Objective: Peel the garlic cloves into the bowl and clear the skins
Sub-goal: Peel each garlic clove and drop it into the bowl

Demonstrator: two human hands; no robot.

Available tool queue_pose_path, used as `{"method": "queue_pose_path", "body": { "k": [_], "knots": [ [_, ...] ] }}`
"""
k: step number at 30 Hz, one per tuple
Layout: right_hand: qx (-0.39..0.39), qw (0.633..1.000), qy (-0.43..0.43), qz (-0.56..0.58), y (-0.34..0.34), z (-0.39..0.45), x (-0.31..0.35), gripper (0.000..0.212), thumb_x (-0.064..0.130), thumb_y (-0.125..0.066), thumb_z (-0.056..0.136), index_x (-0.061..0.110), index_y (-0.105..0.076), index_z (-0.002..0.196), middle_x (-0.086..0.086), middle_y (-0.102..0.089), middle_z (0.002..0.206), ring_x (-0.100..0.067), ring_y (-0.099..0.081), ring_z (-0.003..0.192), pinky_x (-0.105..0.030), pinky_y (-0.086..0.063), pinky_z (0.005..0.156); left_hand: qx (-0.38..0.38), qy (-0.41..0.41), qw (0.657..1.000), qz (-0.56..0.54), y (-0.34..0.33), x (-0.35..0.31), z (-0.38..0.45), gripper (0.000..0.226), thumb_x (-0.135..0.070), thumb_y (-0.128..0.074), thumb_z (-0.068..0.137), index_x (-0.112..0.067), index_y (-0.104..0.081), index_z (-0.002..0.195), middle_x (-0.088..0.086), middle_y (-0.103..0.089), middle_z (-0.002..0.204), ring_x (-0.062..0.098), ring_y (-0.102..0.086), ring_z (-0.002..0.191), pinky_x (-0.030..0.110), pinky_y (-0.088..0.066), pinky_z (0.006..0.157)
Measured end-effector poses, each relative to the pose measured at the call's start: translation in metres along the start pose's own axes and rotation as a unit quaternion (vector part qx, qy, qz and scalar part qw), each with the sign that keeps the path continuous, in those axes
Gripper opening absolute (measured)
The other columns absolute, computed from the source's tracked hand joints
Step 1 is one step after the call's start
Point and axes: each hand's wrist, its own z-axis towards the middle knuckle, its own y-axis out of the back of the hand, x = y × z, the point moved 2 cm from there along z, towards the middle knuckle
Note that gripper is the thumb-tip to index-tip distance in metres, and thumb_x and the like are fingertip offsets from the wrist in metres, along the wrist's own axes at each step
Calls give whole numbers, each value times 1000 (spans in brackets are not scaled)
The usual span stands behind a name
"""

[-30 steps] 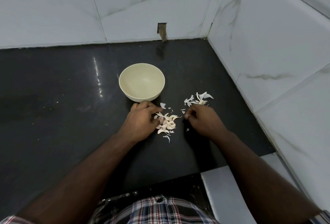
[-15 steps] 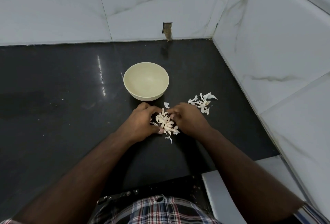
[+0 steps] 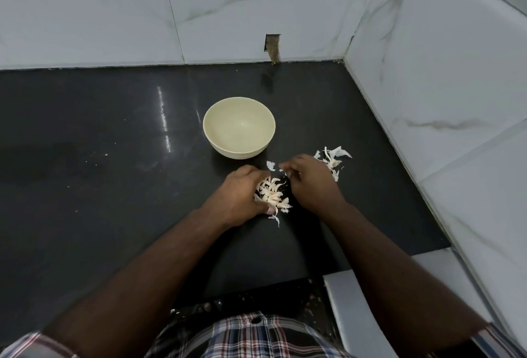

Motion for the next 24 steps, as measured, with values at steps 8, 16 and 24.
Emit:
{"method": "queue_pose_path", "body": {
  "k": [8,16,24],
  "knots": [
    [76,981,44,-172,-11,-2,-2,62,14,-43,89,29,-45,148,17,-36,157,-25,-23,147,-47,-27,111,5,3,1000,24,-1,2,5,90,-48,-87,69,-22,-49,146,-1,-45,131,20,-46,126,32,-39,110],
    [-43,999,13,4,2,-32,-28,21,13,-63,90,17,-76,105,-1,-69,101,-19,-60,97,-29,-46,84,11,-26,999,37,-2,-5,5,71,-53,-79,78,-44,-51,142,-7,-42,133,21,-38,125,37,-37,111],
    [-15,1000,10,8,-23,-51,-19,7,23,-69,86,17,-73,85,3,-54,82,-22,-56,86,-32,-43,70,-26,-28,996,79,-11,-16,-2,34,-49,-70,86,-50,-67,119,-14,-46,132,16,-39,113,37,-45,99]
  ]
}}
